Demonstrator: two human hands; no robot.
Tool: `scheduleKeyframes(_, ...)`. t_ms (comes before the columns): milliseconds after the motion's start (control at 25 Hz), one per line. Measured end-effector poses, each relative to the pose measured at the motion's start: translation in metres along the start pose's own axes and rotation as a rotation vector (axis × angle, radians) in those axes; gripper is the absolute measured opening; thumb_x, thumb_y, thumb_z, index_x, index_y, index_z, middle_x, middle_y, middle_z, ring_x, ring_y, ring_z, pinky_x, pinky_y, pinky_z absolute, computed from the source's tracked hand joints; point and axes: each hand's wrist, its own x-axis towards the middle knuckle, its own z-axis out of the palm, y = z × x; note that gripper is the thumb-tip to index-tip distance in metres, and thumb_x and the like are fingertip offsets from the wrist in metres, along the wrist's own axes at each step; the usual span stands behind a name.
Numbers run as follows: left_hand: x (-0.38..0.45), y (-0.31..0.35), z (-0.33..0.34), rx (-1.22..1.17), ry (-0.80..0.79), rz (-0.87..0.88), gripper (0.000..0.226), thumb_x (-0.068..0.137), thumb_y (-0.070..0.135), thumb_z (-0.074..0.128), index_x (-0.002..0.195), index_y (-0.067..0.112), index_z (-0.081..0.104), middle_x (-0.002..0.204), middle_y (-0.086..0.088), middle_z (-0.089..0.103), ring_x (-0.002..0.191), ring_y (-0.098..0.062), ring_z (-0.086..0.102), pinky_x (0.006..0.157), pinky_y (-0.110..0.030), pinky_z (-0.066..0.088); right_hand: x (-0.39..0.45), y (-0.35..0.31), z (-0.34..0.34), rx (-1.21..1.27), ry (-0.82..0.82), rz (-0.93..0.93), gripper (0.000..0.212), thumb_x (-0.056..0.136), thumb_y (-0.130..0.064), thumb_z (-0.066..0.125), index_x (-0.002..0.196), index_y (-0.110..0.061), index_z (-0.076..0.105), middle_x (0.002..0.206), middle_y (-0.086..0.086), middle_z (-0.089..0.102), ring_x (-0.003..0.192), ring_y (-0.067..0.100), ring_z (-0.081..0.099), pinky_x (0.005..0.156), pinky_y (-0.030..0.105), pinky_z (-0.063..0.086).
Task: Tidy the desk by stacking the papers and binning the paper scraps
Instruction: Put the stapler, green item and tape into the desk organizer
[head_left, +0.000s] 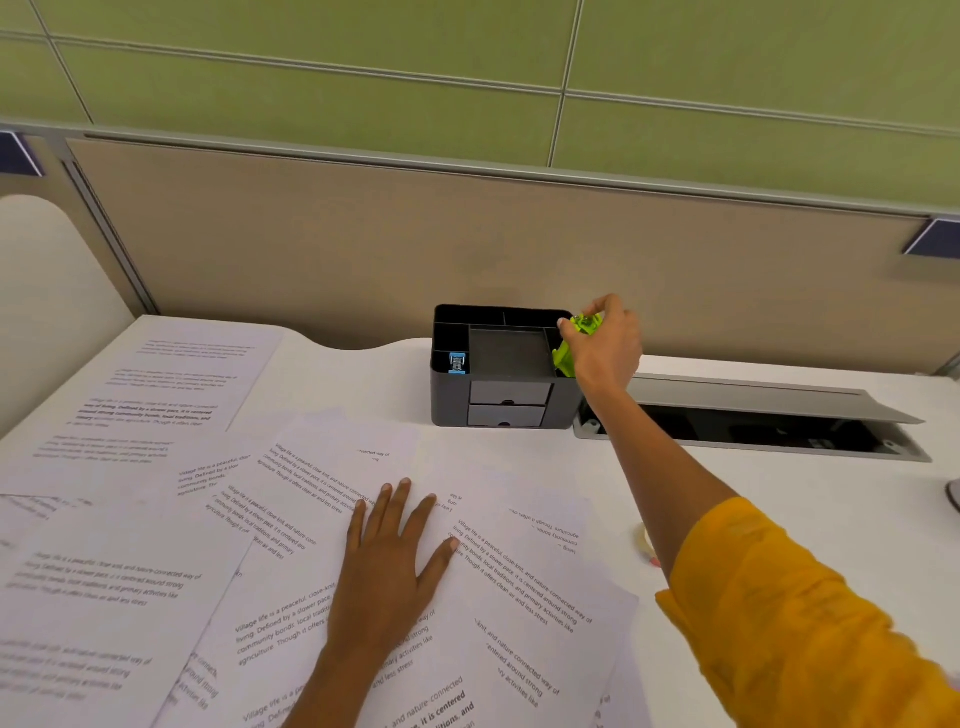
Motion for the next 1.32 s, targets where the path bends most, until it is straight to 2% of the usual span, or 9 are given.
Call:
scheduleKeyframes(160,0.002,-0.003,0.0,0.008,0.001,-0.008,0.061,0.091,0.062,0.024,0.133,0.026,0.05,0.146,-0.003,0.04,0.136,-0.022,0.035,0.113,-0.034,0.005,-0.002,0.005,0.015,-0.094,-0.033,-0.041,0.027,0.076,-0.032,0.076,0.092,-0.016,0.062,0.101,0.006,0.063,0.095,0.024,0.058,0.074,0.033,0.047)
scheduleKeyframes(360,0.003,-0.001,0.0,0.002,-0.003,-0.003,0.062,0.092,0.062,0.023,0.132,0.025,0.052,0.145,-0.004,0.041,0.136,-0.023,0.036,0.113,-0.036,0.007,-0.001,0.015,0.018,-0.061,-0.062,0.003,0.014,0.083,-0.022,0.071,0.087,-0.01,0.067,0.093,0.008,0.067,0.077,0.015,0.053,0.074,0.025,0.046)
scheduleKeyframes(560,0.003,-0.002,0.003,0.0,-0.003,-0.012,0.065,0.091,0.064,0.02,0.134,0.025,0.05,0.147,-0.004,0.039,0.137,-0.023,0.033,0.113,-0.038,0.009,-0.001,0.018,0.011,-0.06,-0.104,-0.034,0.009,0.088,-0.013,0.065,0.09,-0.006,0.071,0.09,0.011,0.071,0.071,0.014,0.057,0.07,0.021,0.045)
scheduleKeyframes(800,0.003,-0.001,0.005,-0.035,0.015,-0.028,0.072,0.089,0.068,0.012,0.135,0.026,0.049,0.149,-0.002,0.036,0.139,-0.022,0.03,0.115,-0.044,0.017,-0.004,0.022,0.009,-0.076,-0.114,-0.111,0.015,0.087,-0.01,0.065,0.101,-0.007,0.068,0.103,0.012,0.067,0.082,0.02,0.062,0.077,0.023,0.05)
scheduleKeyframes(920,0.003,-0.002,0.005,-0.033,0.009,-0.026,0.071,0.089,0.068,0.012,0.135,0.026,0.048,0.149,-0.003,0.036,0.139,-0.022,0.03,0.115,-0.043,0.015,-0.003,0.023,0.005,-0.076,-0.106,-0.128,0.025,0.086,-0.01,0.066,0.11,-0.004,0.064,0.118,0.012,0.052,0.088,0.014,0.05,0.081,0.02,0.043)
scheduleKeyframes(1080,0.003,-0.002,0.004,-0.022,0.0,-0.029,0.07,0.09,0.067,0.013,0.134,0.026,0.049,0.148,-0.003,0.038,0.138,-0.023,0.032,0.115,-0.043,0.017,-0.004,0.028,0.004,-0.102,-0.114,-0.153,0.021,0.086,-0.015,0.067,0.103,-0.003,0.07,0.11,0.011,0.064,0.091,0.021,0.06,0.078,0.021,0.043)
scheduleKeyframes(1200,0.003,-0.001,0.003,-0.011,-0.007,-0.024,0.069,0.09,0.066,0.015,0.133,0.025,0.051,0.146,-0.004,0.04,0.136,-0.024,0.035,0.113,-0.039,0.011,-0.007,0.031,0.001,-0.147,-0.069,-0.176,0.021,0.086,-0.019,0.068,0.102,-0.007,0.073,0.109,0.008,0.067,0.102,0.023,0.055,0.081,0.025,0.04)
scheduleKeyframes(1320,0.003,-0.002,0.003,-0.007,-0.006,-0.028,0.069,0.09,0.066,0.015,0.133,0.025,0.051,0.147,-0.004,0.04,0.137,-0.024,0.034,0.116,-0.043,0.016,-0.008,0.033,-0.002,-0.125,-0.094,-0.166,0.022,0.086,-0.019,0.067,0.103,-0.006,0.072,0.111,0.009,0.066,0.102,0.022,0.057,0.081,0.021,0.037)
